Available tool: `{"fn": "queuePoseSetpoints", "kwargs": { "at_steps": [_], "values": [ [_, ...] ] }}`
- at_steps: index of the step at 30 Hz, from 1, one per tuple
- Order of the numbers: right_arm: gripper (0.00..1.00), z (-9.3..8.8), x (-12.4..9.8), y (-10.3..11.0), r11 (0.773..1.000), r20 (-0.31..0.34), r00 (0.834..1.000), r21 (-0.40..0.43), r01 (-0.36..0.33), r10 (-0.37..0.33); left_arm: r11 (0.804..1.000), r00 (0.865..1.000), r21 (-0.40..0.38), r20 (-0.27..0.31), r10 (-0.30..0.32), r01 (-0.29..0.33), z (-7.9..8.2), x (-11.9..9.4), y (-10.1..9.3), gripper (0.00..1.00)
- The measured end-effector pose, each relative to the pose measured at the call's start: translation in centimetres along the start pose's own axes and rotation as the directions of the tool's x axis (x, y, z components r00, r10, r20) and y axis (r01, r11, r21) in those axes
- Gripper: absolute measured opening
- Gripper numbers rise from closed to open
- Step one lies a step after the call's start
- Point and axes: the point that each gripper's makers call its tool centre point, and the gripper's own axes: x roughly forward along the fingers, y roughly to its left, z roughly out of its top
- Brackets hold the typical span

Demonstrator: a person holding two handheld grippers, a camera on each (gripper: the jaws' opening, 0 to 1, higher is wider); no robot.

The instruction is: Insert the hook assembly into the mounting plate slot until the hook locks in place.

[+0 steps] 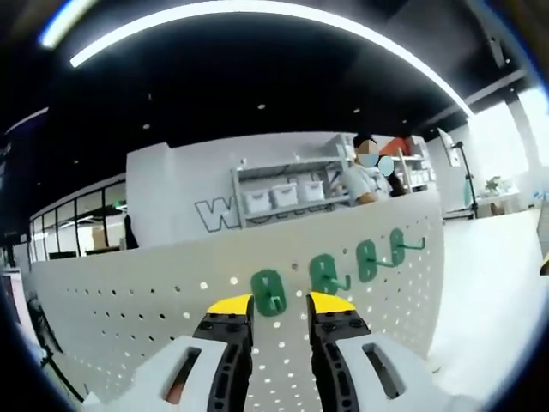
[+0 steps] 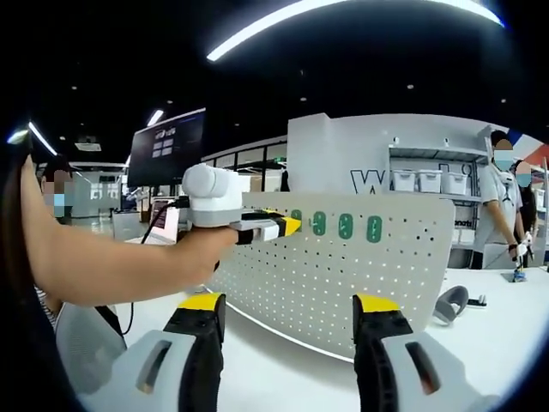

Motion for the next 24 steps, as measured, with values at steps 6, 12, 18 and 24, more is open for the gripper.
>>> {"fn": "queuePoseSetpoints", "kwargs": {
  "at_steps": [6, 12, 18, 24],
  "values": [
    [0.59, 0.5, -1.0, 0.7, 1.000, 0.003, 1.000, -0.004, 0.019, -0.019, 1.000, 1.000, -0.005, 0.004, -0.019, 0.019, 0.4, -1.9, 0.2, 0.30],
    [0.59, 0.8, -1.6, 1.7, 1.000, 0.003, 1.000, -0.003, 0.030, -0.030, 0.999, 0.999, -0.007, 0.018, -0.047, 0.047, 1.0, -4.1, 0.1, 0.31],
    [0.59, 0.9, -1.7, 2.9, 0.999, 0.003, 0.999, -0.001, 0.039, -0.039, 0.995, 0.995, 0.003, 0.039, -0.096, 0.096, 1.7, -6.6, 0.0, 0.33],
    [0.59, 1.4, -1.4, 4.6, 0.999, 0.016, 0.998, 0.007, 0.052, -0.053, 0.992, 0.991, -0.004, 0.045, -0.124, 0.124, 2.0, -8.6, 1.4, 0.35]
  ]
}}
